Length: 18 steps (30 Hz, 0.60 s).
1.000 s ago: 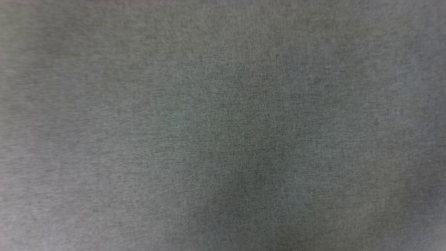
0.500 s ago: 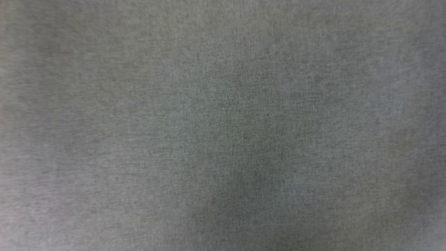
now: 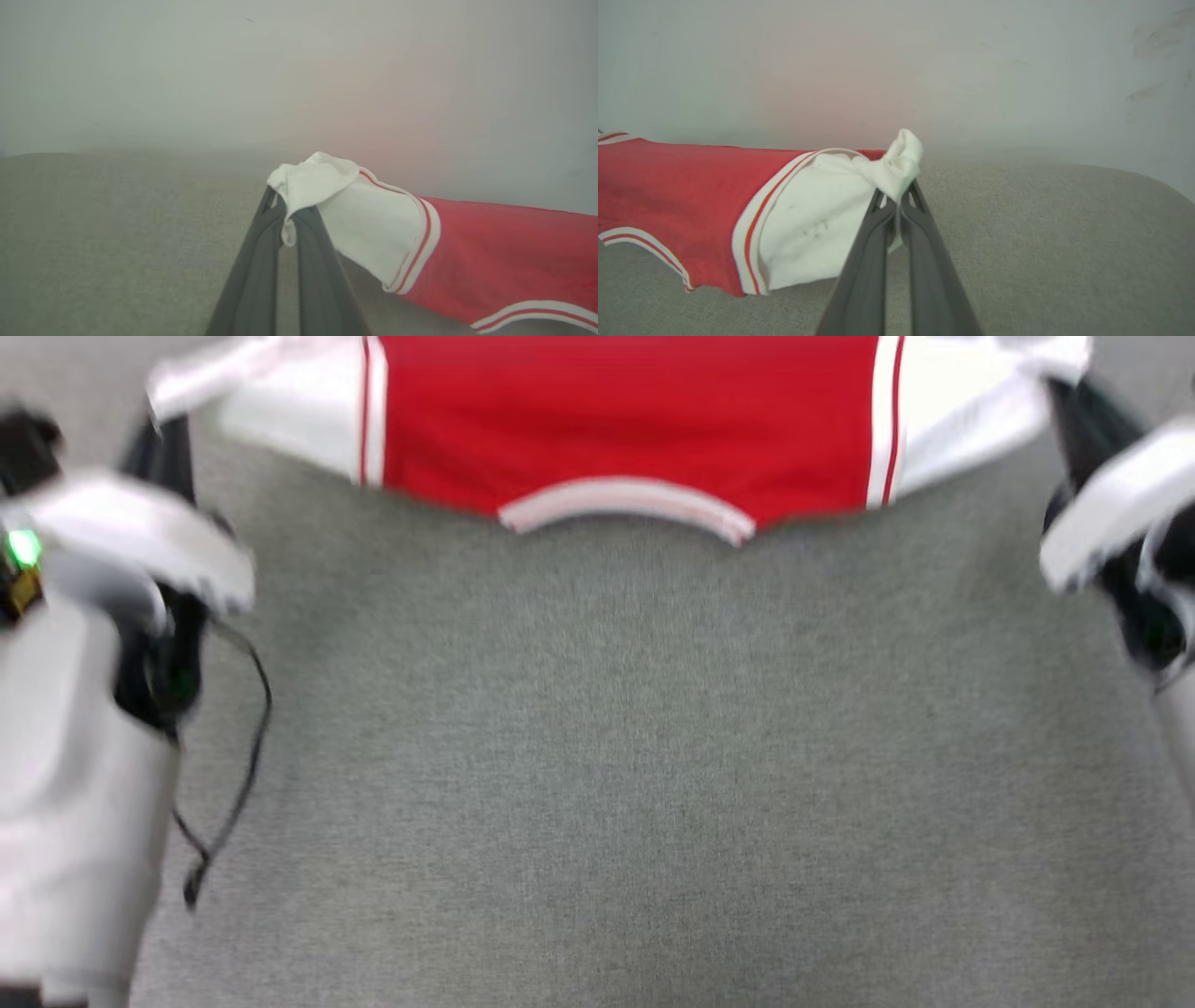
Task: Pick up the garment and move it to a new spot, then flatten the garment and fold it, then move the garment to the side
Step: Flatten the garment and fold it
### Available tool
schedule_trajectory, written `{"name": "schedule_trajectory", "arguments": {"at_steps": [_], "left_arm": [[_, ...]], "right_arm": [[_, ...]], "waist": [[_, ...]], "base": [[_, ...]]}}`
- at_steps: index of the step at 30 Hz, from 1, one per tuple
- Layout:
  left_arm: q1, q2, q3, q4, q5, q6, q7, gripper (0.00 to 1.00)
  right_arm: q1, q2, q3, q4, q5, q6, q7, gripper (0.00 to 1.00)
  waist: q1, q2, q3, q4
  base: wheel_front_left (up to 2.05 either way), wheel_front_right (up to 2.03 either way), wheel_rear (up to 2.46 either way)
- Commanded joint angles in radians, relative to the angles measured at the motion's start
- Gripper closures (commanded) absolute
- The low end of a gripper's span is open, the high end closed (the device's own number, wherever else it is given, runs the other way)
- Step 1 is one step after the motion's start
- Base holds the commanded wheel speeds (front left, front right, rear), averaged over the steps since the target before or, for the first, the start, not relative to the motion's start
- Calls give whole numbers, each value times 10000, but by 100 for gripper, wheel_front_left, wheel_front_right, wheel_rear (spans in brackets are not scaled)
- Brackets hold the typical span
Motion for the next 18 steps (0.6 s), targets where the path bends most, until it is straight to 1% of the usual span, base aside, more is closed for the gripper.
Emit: {"name": "schedule_trajectory", "arguments": {"at_steps": [1,5,10,15,18], "left_arm": [[569,106,82,-292,-59,140,-145,100],[2484,245,262,-1389,-214,587,-322,100],[4958,379,466,-3040,-404,1360,-327,100],[7159,447,580,-4772,-545,2237,-58,100],[8301,555,615,-5661,-640,2652,239,100]], "right_arm": [[533,-128,-59,-206,27,-11,-81,100],[2134,-286,-354,-917,48,-11,-147,100],[4170,-315,-1111,-2048,-283,-12,46,100],[6406,-1,-2289,-3511,-780,-14,709,100],[7833,409,-3255,-4417,-1100,-14,1416,100]], "waist": [[1,0,-865,119],[1,0,-1431,111],[1,0,-2071,54],[1,0,-2420,103],[1,0,-2670,197]], "base": [[0,0,0],[0,0,0],[0,0,0],[0,0,0],[0,0,0]]}}
